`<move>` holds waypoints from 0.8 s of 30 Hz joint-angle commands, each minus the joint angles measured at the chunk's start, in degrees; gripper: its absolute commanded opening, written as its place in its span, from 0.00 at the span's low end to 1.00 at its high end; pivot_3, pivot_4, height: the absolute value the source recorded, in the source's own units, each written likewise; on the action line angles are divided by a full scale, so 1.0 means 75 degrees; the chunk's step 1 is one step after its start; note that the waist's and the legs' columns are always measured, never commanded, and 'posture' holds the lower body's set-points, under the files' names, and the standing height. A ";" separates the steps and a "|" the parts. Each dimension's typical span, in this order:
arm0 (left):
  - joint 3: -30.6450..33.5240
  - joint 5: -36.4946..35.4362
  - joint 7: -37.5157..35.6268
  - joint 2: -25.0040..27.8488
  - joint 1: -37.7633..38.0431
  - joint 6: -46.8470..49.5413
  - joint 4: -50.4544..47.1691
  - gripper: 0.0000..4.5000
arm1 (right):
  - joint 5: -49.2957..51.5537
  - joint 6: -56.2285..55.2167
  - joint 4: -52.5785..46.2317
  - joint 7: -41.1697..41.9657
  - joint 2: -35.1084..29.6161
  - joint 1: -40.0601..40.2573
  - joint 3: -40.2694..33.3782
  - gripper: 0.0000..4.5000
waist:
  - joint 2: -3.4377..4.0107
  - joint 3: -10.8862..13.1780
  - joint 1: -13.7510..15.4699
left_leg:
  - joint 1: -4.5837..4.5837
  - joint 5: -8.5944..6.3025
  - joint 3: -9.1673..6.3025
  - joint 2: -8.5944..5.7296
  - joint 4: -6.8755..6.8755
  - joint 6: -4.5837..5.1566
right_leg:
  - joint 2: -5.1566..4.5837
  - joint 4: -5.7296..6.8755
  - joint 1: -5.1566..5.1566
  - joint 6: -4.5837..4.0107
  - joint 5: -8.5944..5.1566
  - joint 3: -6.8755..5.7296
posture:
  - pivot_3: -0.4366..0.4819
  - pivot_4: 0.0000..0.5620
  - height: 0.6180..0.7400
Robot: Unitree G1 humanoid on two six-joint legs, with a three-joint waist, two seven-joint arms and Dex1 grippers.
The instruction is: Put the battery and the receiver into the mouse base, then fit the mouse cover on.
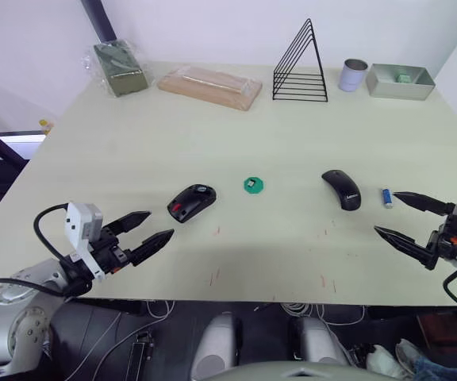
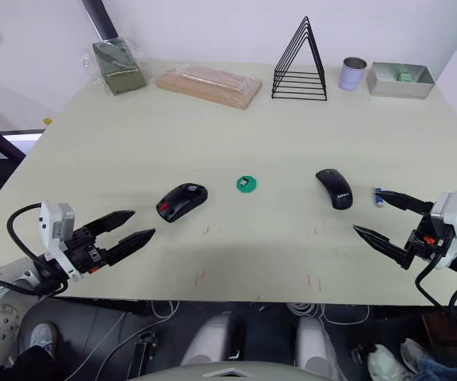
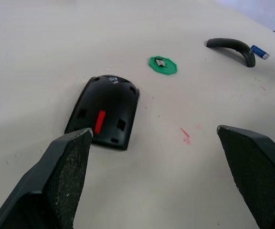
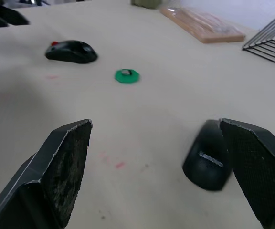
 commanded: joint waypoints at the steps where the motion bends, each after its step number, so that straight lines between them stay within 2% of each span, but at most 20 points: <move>1: 0.0111 0.0015 0.0017 0.0241 -0.0373 0.0009 -0.0037 0.99 | 0.0390 0.0209 -0.0448 0.0228 -0.0178 -0.0069 0.0003 0.99 | 0.0000 0.0000 -0.0009 | -0.0001 0.0000 0.0000 -0.0001 0.0000 0.0000 | 0.0001 0.0000 0.0001 0.0000 0.0000 -0.0001 | 0.48 0.27 1.00; 5: -0.0033 -0.0013 0.0317 0.0346 -0.0911 0.0423 0.0061 0.99 | 0.0496 0.0220 -0.0766 0.0181 -0.0160 -0.0249 0.0074 0.99 | 0.0000 0.0000 -0.0021 | 0.0004 0.0000 0.0001 0.0001 0.0001 0.0000 | 0.0006 0.0003 0.0004 0.0002 0.0001 0.0002 | 0.48 0.27 1.00; 13: -0.1192 0.0450 0.0451 0.1224 -0.2379 0.1638 0.0638 0.99 | 0.0837 0.0670 -0.1270 0.0215 -0.0361 -0.0263 0.0088 0.99 | -0.0005 0.0001 -0.0019 | 0.0006 0.0001 -0.0004 -0.0007 0.0002 0.0000 | 0.0012 0.0007 0.0007 0.0006 0.0003 -0.0002 | 0.48 0.27 1.00; 16: -0.1874 0.0804 -0.0045 0.1495 -0.3106 0.1594 0.1166 0.99 | 0.0901 0.0735 -0.1534 0.0160 -0.0330 -0.0092 0.0033 0.99 | -0.0006 0.0002 -0.0003 | 0.0006 0.0001 -0.0004 -0.0011 0.0001 0.0000 | 0.0014 0.0007 0.0007 0.0010 0.0004 -0.0002 | 0.48 0.27 1.00; 24: -0.3191 0.1729 -0.0495 0.1300 -0.4512 0.1348 0.2024 0.99 | 0.0986 0.0732 -0.1901 0.0042 -0.0293 0.0220 -0.0254 0.99 | -0.0016 0.0007 -0.0009 | 0.0004 0.0001 -0.0002 -0.0016 0.0002 -0.0001 | 0.0021 0.0007 0.0007 0.0017 0.0008 0.0001 | 0.48 0.27 1.00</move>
